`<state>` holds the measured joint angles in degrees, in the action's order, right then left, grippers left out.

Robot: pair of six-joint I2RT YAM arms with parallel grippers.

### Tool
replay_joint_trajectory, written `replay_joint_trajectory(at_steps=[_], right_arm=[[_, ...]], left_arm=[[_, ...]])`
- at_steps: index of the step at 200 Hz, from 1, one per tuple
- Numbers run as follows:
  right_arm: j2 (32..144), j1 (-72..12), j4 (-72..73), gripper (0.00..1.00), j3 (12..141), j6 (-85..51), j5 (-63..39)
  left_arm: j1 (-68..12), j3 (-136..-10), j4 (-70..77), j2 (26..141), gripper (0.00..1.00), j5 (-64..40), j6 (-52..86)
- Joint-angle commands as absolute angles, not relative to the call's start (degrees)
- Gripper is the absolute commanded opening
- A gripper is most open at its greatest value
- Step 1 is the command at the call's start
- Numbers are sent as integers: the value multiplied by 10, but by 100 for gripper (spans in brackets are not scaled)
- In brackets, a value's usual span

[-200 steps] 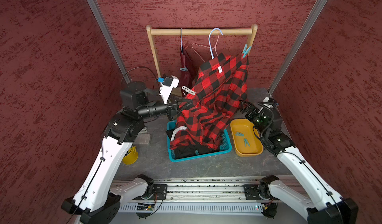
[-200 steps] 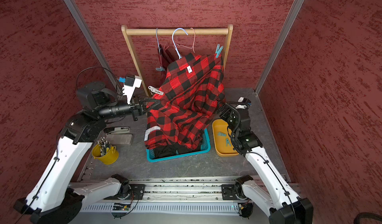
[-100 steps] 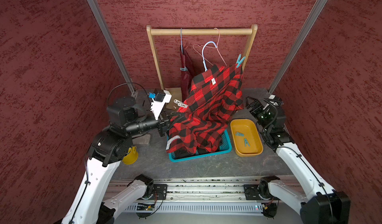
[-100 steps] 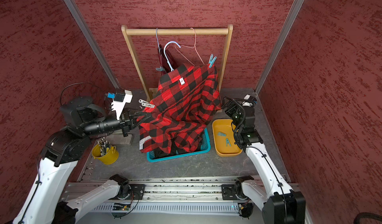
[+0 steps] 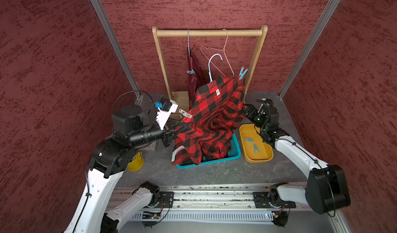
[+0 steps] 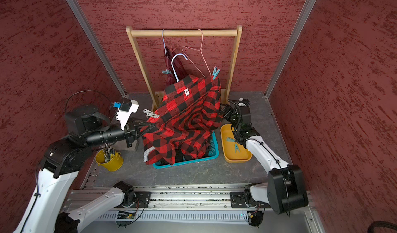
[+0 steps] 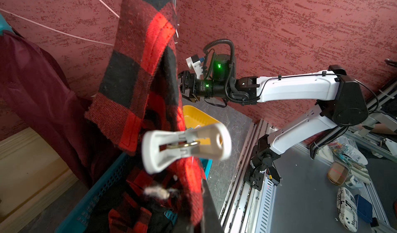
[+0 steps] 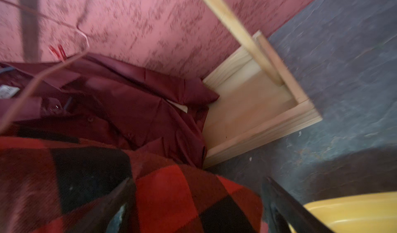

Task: Remove the clothespins securing long-sleeve shirts to the hanger
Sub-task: Place the long-sleeve shirt at the bin.

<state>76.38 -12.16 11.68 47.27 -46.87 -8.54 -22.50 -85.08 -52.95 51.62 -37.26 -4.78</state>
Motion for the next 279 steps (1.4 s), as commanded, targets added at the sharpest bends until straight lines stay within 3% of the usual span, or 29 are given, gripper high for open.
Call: replay_joint_trajectory(at_steps=[1,36,154,250,279], right_arm=[[798,-134,158,93,506,-464,-99],[849,-178,178,91,533,-463,-132],[808,-306,271,89,454,-546,-250],[901,-329,317,89,425,-567,-214],[881,-328,299,88,420,-570,-168]], left_arm=[[-223,-870,-521,504,0,-370,-62],[-225,-887,-530,503,0,-359,-69],[-245,-893,-520,520,0,-328,-87],[-273,-836,-468,541,0,-310,-114],[-273,-797,-418,546,0,-286,-133]])
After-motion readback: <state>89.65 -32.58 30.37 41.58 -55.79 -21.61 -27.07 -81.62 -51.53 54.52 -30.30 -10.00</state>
